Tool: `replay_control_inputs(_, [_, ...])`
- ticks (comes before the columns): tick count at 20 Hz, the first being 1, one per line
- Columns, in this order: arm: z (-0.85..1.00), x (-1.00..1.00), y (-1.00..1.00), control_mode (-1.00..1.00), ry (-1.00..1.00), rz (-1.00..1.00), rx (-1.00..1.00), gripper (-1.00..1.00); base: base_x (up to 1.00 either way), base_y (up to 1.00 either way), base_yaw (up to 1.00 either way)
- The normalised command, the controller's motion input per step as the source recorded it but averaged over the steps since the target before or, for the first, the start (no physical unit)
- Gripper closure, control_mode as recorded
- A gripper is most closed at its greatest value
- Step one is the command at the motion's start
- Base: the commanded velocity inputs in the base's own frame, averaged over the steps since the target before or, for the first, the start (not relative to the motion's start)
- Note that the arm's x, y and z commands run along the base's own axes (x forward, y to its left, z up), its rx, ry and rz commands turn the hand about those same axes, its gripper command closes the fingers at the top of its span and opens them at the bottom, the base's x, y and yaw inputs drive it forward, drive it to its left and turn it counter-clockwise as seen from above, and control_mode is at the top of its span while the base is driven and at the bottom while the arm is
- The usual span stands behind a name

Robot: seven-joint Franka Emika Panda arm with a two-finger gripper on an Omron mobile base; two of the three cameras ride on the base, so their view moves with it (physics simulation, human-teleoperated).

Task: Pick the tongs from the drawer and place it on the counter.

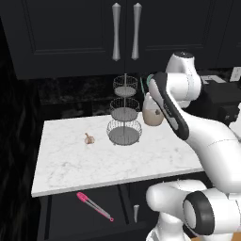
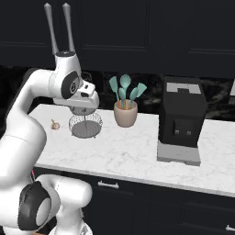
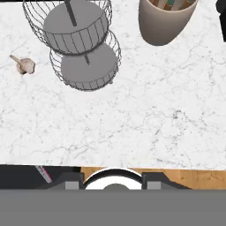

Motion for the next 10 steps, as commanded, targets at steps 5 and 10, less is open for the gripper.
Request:
replay_control_inputs(5, [-0.03, -0.75, 0.08, -1.0, -0.07, 0.03, 0.02, -1.0, 0.0, 0.0, 0.0])
replay_control_inputs(10, [-0.21, -1.0, 0.52, -1.0, -0.04, 0.06, 0.0, -1.0, 0.0, 0.0, 0.0])
